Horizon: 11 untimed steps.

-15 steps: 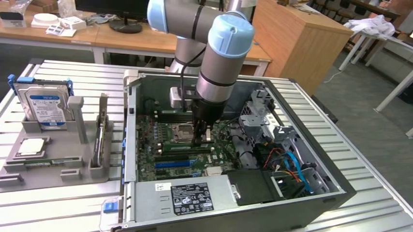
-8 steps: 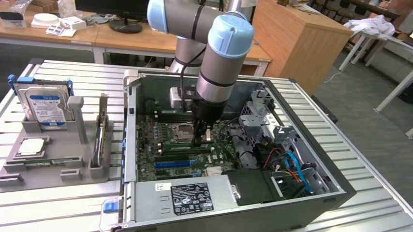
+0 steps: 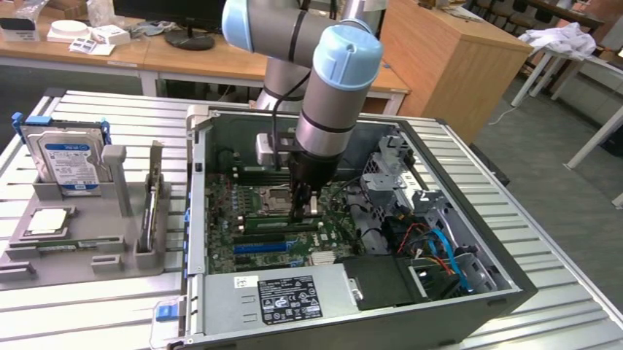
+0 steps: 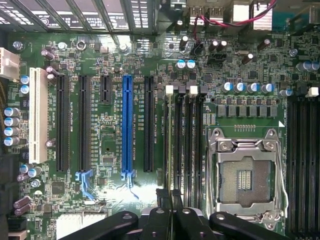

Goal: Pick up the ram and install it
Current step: 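Insert the ram into the slot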

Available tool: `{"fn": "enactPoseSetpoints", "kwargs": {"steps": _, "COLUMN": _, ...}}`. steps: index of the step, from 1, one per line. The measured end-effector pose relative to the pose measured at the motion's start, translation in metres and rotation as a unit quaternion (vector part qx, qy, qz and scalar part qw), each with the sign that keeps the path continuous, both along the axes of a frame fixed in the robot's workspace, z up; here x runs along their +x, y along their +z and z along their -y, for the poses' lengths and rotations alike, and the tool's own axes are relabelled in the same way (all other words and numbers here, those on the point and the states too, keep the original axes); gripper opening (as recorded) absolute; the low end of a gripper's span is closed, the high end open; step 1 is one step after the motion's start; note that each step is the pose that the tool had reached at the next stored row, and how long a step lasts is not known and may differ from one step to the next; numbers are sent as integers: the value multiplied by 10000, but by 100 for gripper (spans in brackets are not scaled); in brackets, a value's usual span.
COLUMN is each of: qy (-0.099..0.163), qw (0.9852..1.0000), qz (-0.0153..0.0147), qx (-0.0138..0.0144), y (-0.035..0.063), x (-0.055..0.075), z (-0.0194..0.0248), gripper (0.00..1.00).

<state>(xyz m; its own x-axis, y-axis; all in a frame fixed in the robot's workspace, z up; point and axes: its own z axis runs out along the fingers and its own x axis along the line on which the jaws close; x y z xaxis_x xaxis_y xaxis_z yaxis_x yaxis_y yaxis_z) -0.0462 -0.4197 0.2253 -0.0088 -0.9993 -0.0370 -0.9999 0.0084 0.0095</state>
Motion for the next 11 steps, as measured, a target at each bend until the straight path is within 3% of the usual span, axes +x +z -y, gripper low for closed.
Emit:
{"fn": "enactPoseSetpoints", "kwargs": {"steps": 8, "qy": 0, "qw": 10000, "qz": 0, "qx": 1, "y": -3, "x": 0, "z": 0, "gripper": 13}}
{"fn": "enactPoseSetpoints", "kwargs": {"steps": 9, "qy": 0, "qw": 10000, "qz": 0, "qx": 1, "y": -3, "x": 0, "z": 0, "gripper": 19}}
{"fn": "enactPoseSetpoints", "kwargs": {"steps": 11, "qy": 0, "qw": 10000, "qz": 0, "qx": 0, "y": -3, "x": 0, "z": 0, "gripper": 19}}
